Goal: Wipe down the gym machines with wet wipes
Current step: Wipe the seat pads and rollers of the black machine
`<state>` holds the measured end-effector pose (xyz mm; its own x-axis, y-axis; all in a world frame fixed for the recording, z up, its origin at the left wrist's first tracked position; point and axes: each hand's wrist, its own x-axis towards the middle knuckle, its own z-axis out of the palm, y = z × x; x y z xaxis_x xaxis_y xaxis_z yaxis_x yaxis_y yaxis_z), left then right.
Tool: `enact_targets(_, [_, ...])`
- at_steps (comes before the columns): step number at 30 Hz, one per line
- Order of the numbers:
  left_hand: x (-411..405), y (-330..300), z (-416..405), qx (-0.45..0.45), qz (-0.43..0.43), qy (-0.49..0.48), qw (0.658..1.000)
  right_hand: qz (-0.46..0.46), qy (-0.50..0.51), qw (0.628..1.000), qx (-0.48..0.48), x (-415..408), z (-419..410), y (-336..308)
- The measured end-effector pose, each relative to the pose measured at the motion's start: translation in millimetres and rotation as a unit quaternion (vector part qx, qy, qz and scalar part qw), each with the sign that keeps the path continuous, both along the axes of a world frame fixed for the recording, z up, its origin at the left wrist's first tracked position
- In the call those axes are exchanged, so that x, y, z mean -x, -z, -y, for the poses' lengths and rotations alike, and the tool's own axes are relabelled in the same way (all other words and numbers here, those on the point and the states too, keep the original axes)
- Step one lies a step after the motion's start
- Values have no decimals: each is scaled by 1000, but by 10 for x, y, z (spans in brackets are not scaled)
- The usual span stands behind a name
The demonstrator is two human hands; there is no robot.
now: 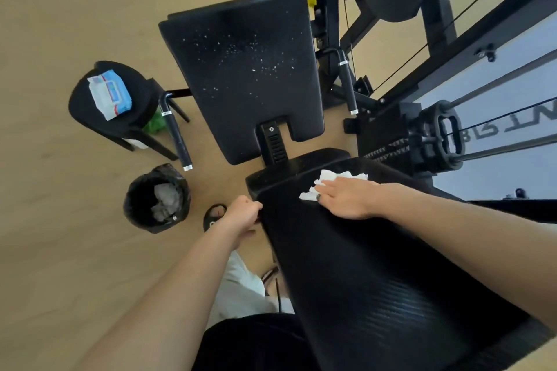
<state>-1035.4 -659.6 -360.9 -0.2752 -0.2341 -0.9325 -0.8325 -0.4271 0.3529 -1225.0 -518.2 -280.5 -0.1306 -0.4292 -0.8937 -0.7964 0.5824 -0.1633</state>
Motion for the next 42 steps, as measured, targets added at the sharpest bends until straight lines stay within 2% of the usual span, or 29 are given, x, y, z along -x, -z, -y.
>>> enact_targets(3, [56,196,201,-54,19,-18,998,39,-26,998,32,-314,239,130])
enact_targets(6, [115,477,476,-81,52,-28,995,39,-15,998,37,-538,599,493])
enact_targets(15, [256,1020,837,-176,67,-59,980,34,-49,998,-12,-535,1216,1319])
enact_targets(19, [373,1185,775,-164,80,-88,979,30,-15,997,-62,-142,1164,1516])
enact_targets(23, [428,1338,667,-126,81,-56,987,-84,91,984,-129,704,714,1473])
enact_targets(26, [433,1407,538,-103,64,-49,991,-93,118,979,-141,935,434,1336])
enact_targets(28, [457,1397,491,-88,65,-67,992,-85,92,985,-115,819,447,1280])
enact_targets(32, [478,1399,496,-74,70,-84,991,1,-116,993,-6,59,842,1075])
enact_targets(34, [495,1401,504,-73,77,-96,990,63,-146,986,44,-412,1027,1022])
enact_targets(36, [493,1407,540,-72,79,-91,990,112,-116,986,51,-585,1127,964])
enact_targets(38, [463,1422,561,-94,64,-94,989,117,-46,990,58,-377,1007,975])
enact_targets(42, [451,1376,563,-98,56,-96,989,-24,115,992,-49,577,526,929])
